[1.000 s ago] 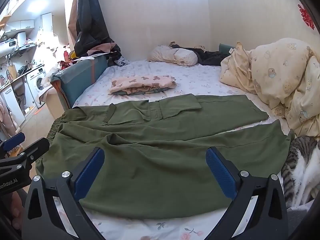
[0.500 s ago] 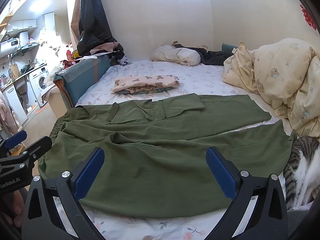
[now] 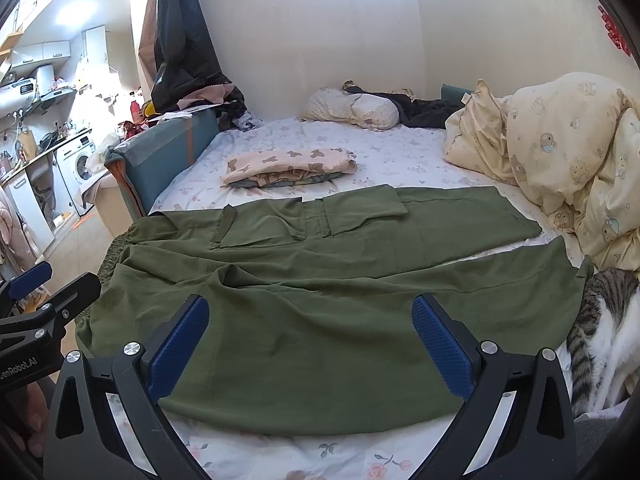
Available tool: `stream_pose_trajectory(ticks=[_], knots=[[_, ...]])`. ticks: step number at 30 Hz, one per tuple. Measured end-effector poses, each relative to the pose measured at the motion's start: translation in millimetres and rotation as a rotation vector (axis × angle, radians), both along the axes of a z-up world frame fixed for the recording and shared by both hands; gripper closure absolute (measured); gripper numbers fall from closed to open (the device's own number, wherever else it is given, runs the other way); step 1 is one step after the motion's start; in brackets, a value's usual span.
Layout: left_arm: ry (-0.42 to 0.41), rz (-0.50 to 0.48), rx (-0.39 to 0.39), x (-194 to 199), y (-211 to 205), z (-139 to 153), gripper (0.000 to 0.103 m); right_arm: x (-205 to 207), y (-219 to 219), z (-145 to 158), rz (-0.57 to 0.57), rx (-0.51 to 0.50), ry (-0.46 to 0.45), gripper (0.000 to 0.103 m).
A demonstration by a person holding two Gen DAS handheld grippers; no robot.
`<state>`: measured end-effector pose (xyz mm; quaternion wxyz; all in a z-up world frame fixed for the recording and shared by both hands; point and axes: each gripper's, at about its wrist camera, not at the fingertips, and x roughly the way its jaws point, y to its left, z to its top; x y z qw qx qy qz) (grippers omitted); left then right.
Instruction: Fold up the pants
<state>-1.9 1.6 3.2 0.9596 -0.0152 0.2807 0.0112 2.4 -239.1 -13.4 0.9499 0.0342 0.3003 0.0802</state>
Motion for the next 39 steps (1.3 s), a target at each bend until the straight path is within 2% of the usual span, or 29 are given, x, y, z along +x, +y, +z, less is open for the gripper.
stream_pose_trajectory(ticks=[39], knots=[[0.007, 0.013, -0.001, -0.8, 1.3, -0.9, 0.000, -0.1, -2.5, 1.7, -0.001, -0.007, 0.003, 0.000]])
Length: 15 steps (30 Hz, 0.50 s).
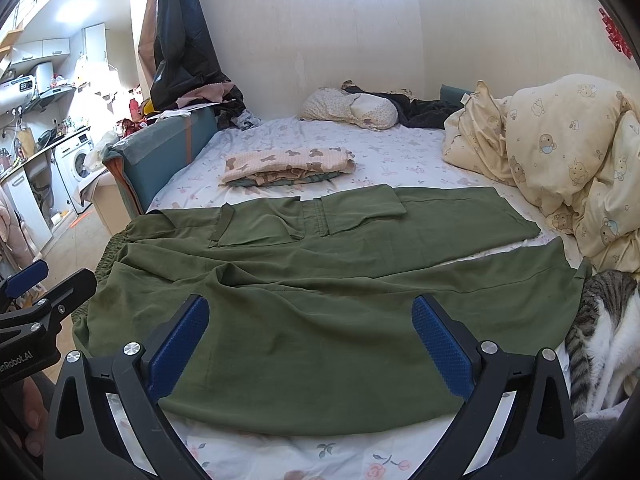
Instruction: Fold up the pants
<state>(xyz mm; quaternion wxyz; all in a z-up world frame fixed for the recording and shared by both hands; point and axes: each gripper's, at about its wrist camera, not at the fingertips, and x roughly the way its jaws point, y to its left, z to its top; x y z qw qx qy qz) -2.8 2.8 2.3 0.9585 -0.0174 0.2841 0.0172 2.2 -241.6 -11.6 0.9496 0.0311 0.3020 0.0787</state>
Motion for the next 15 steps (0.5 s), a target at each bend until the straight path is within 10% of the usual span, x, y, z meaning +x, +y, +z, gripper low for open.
stream_pose_trajectory(ticks=[15], knots=[[0.003, 0.011, 0.040, 3.2, 9.1, 7.0, 0.000, 0.7, -2.7, 0.5, 0.006, 0.021, 0.008, 0.000]])
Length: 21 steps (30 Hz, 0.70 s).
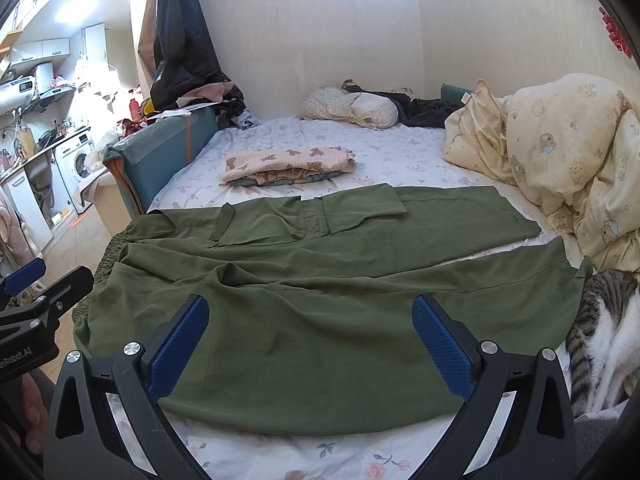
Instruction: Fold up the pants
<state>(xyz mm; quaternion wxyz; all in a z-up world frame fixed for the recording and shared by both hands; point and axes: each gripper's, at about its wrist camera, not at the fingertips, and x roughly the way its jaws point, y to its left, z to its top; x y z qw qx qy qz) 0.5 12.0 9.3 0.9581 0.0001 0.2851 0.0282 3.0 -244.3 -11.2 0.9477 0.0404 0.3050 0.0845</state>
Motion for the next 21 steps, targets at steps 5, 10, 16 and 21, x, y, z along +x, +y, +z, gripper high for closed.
stream_pose_trajectory(ticks=[5, 10, 16, 21], knots=[[0.037, -0.001, 0.080, 15, 20, 21, 0.000, 2, -12, 3, 0.012, 0.039, -0.007, 0.000], [0.120, 0.231, 0.082, 35, 88, 22, 0.000, 9, -26, -5, 0.006, 0.127, 0.110, 0.000], [0.306, 0.609, -0.124, 53, 222, -30, 0.000, 26, -31, -25, 0.016, 0.195, 0.244, 0.000], [0.404, 0.854, -0.457, 31, 291, -96, 0.002, 32, -31, -35, 0.011, 0.210, 0.300, 0.000]])
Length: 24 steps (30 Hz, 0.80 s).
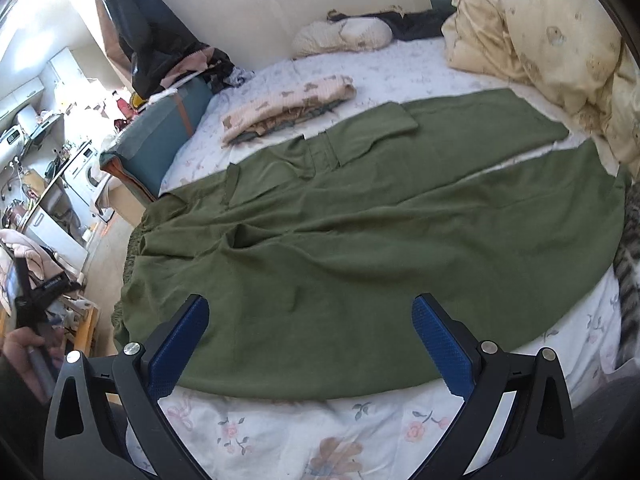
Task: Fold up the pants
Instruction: 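Grasp the elastic waistband with the left tool while the right tool grasps a pant leg hem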
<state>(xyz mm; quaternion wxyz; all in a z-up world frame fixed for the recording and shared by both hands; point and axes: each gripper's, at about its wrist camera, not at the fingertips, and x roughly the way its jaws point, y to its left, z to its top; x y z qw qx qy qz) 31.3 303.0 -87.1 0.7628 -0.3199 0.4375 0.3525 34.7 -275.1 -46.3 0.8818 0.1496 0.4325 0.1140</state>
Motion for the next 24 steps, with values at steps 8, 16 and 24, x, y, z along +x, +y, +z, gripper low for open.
stream_pose_trajectory(ticks=[8, 16, 24], knots=[[-0.007, 0.026, -0.282, 5, -20, -86, 0.020, 8, 0, -17, -0.003, 0.013, 0.077, 0.000], [-0.114, 0.075, -0.340, 9, -31, -89, 0.097, 9, -6, -20, -0.045, -0.015, 0.087, 0.000], [-0.090, -0.192, -0.148, 31, -52, 21, 0.099, 11, -14, -24, -0.031, 0.089, 0.117, 0.000]])
